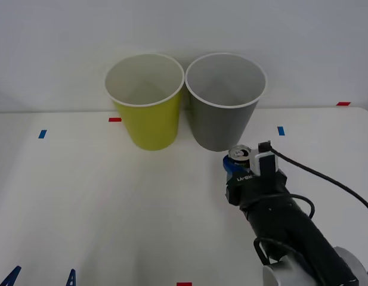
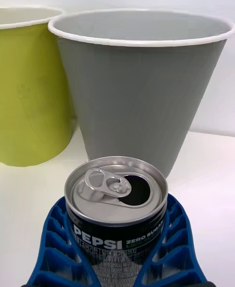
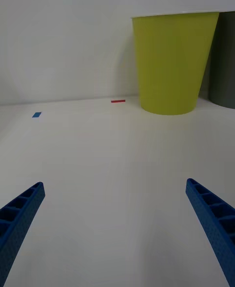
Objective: Put cans in the gray bin and PET bottles in the light green bin.
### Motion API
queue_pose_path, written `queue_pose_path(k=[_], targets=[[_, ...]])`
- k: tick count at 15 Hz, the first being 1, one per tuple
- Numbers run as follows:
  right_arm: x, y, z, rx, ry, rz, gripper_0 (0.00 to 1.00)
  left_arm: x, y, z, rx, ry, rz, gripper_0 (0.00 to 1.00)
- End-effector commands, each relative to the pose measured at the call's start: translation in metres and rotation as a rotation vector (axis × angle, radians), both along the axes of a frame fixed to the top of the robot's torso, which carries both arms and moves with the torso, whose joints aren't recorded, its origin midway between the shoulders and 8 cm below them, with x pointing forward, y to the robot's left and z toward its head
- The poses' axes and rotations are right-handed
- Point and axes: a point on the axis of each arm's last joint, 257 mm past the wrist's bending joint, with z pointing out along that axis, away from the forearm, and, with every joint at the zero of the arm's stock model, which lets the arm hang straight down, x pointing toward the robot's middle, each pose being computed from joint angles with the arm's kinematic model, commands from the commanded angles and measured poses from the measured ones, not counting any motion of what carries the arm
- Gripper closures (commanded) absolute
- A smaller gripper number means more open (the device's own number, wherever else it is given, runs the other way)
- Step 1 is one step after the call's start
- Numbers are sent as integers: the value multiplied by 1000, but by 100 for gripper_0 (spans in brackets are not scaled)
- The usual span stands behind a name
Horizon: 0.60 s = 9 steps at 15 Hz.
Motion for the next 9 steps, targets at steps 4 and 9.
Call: queue_pose_path(k=[4,9], targets=[[-22,8,64,1,67,42,98,0,0,0,0,0,0,0],[-18,20,107,12,100,127,99,0,0,0,0,0,0,0]])
